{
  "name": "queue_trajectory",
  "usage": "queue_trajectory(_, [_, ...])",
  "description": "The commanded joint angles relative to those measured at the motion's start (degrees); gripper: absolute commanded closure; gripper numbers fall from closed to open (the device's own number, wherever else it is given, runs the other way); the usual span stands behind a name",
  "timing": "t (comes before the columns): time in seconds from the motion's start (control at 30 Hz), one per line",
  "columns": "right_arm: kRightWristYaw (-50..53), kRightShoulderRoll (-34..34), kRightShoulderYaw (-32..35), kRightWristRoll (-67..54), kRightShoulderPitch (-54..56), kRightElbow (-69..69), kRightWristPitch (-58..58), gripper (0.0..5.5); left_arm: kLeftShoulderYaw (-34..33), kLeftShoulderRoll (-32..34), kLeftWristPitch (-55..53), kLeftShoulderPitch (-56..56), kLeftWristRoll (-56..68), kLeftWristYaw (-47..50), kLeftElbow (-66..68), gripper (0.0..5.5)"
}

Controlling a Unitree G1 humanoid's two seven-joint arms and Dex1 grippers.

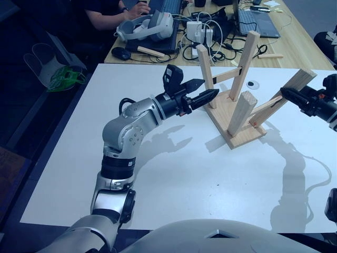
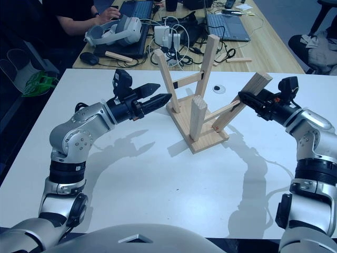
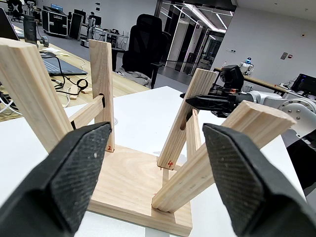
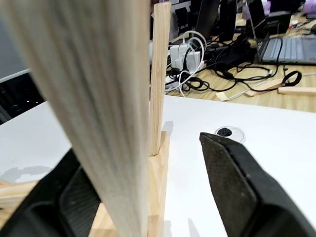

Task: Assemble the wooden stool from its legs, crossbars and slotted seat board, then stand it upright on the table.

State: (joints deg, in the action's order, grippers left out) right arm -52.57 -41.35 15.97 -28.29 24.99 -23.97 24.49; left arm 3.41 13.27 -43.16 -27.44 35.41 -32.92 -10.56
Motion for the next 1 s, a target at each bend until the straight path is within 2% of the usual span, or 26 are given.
queue_trajectory(0.03, [1.91,0.03,-2.48,6.20,-1.45,2.86,-8.77,2.36,0.21,0.12,0.36,0.11,-0.74,0.14,0.10,2.06])
queue_trajectory(0.2, [-0.82,0.33,-2.28,2.27,-3.05,4.99,-0.93,2.36,0.52,-0.07,0.56,-0.04,-0.97,0.12,0.39,2.06])
queue_trajectory(0.3, [-1.88,-1.03,-4.32,4.29,-4.96,5.14,-0.48,2.36,0.53,0.06,0.73,-0.07,-1.18,0.10,0.59,2.06])
queue_trajectory(0.47, [0.94,-3.97,-13.50,17.83,-7.21,0.23,-11.16,2.36,0.27,-0.39,0.84,-0.12,-1.28,0.52,0.62,2.06])
queue_trajectory(0.67, [4.55,-1.90,-16.97,21.49,-7.20,-2.61,-18.10,2.36,0.03,-0.99,1.16,-0.28,-1.32,1.19,0.90,2.06])
queue_trajectory(0.8, [4.67,0.99,-12.10,13.71,-5.79,-1.15,-14.97,2.36,0.12,-1.08,1.46,-0.14,-1.34,1.33,1.03,2.06])
queue_trajectory(1.0, [3.56,1.72,-4.73,0.16,-2.92,5.44,0.25,2.36,0.14,-1.32,1.57,-0.07,-1.30,1.62,0.96,2.06])
